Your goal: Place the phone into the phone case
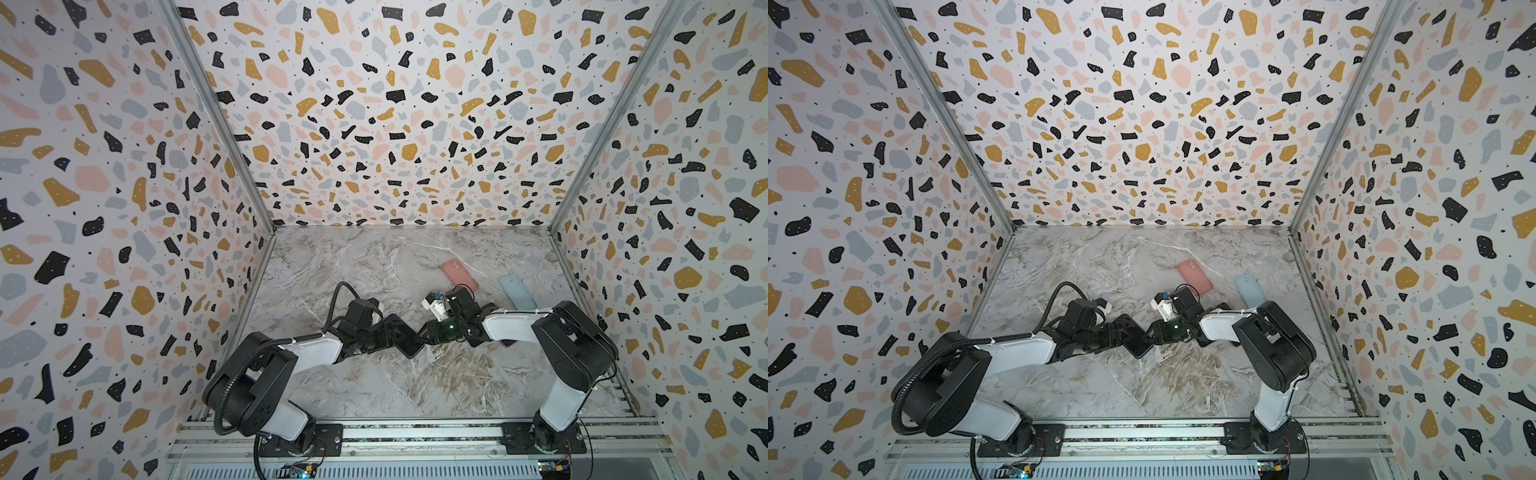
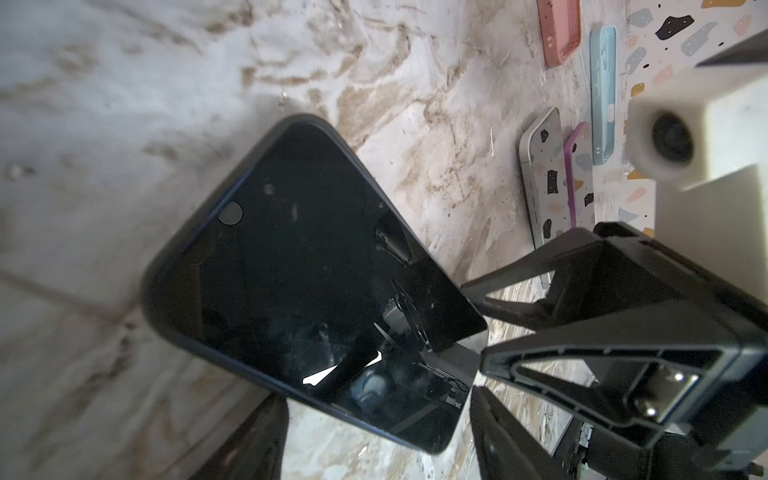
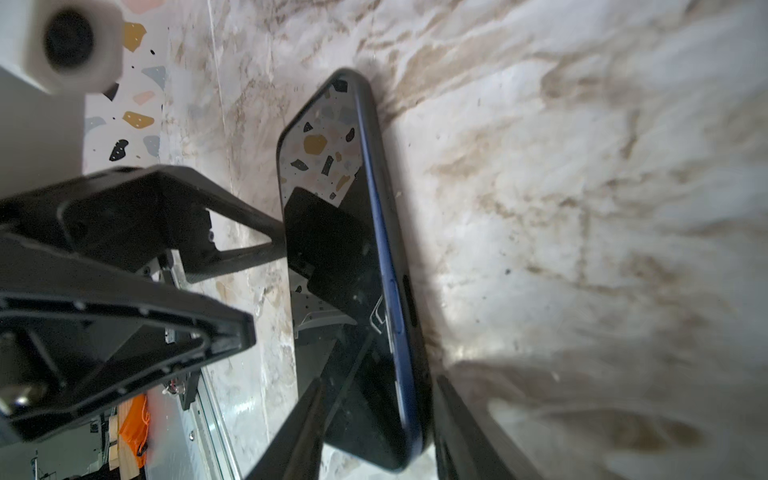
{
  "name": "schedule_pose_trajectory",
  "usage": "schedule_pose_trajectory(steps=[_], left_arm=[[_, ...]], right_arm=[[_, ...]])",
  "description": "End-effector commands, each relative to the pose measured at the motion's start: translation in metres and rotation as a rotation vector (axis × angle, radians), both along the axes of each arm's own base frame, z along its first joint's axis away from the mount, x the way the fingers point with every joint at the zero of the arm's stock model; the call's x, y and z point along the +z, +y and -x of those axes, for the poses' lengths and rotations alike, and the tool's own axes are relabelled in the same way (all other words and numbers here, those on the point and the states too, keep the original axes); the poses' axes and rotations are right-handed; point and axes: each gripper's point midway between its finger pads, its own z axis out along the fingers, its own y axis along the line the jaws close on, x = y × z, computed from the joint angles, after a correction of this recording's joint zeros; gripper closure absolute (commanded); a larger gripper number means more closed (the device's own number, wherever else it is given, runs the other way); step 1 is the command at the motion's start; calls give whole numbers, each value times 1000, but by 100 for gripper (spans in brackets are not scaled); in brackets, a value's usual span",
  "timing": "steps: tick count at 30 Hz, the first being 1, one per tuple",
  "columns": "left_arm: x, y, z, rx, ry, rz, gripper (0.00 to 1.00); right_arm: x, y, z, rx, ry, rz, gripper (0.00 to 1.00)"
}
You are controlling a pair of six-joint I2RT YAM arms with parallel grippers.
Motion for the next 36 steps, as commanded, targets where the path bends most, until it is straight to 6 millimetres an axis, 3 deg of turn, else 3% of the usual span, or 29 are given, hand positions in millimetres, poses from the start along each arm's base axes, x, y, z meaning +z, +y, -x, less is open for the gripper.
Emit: schedule_pose_trajectory(steps=[1,7,15,24,30,36], left_arm=[[1,-7,-2,-27,-15,-15,30],[-2,-12,-3,-33,-12,-20,35],[-3,-15,-4,-45,-10,-36,45],[10,5,22,-29,8,-53,56],[25,1,34,-14,16,27,68],[21,0,47,-26,47,-10,66]], right_arm=[[9,7,18,36,8,-29,58],[6,10,36,41,41,-58,61],[3,9,46,30,57,-69,64],[11,-1,44,-37,30,-61,63],[12,1,42,-51,37,-72,63],[12,2,42,-51,41,-73,63]])
